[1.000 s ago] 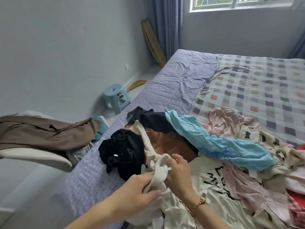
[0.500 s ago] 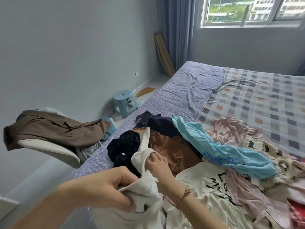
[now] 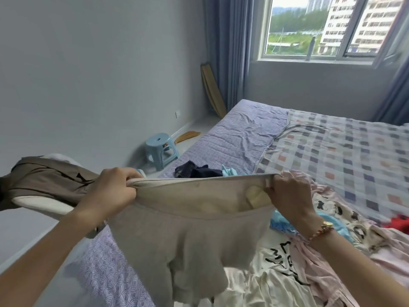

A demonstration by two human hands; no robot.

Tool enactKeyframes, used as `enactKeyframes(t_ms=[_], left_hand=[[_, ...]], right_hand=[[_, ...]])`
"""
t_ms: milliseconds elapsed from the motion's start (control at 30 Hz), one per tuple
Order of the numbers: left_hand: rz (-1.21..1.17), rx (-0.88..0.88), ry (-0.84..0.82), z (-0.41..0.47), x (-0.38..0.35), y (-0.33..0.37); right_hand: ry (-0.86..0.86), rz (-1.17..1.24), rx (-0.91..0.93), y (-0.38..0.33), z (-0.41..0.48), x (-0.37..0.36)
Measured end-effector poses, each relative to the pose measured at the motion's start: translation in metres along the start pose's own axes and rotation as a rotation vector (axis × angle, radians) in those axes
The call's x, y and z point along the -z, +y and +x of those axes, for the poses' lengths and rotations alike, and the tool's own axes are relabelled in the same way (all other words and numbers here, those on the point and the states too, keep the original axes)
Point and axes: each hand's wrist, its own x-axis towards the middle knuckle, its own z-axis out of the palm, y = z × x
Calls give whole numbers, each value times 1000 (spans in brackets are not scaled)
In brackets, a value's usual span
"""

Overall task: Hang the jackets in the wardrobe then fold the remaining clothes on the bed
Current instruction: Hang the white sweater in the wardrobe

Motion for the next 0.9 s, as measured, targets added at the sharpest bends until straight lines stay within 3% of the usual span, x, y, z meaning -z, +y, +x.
enactKeyframes(t_ms=[167,267,334,400,467,601,701,834,901], left_hand=[[14,-165,272,8,-2,19],[-78,-280,327,6,1,40],[-235,-236,315,16,-1,51],[-375,-155,288,33,-8,52],[-442,-95,249,48,-16,53],[-295,-129,112,58,-32,65],[-223,-276,-121,64,-33,66],[-122,-391,-446,69,-32,75],[-177,-432,-621,71,-28,94]], right_hand=[[114,180,-379,39,4,29],[105,304,-250,58,-3,31],[39,613,-199,68,-10,39],[-105,1008,-287,72,-18,53],[-195,1151,-341,73,-27,64],[-250,1105,-370,86,-46,75],[-285,1140,-403,105,-58,84],[-449,1381,-413,123,-74,108],[-477,1359,-421,133,-85,122]])
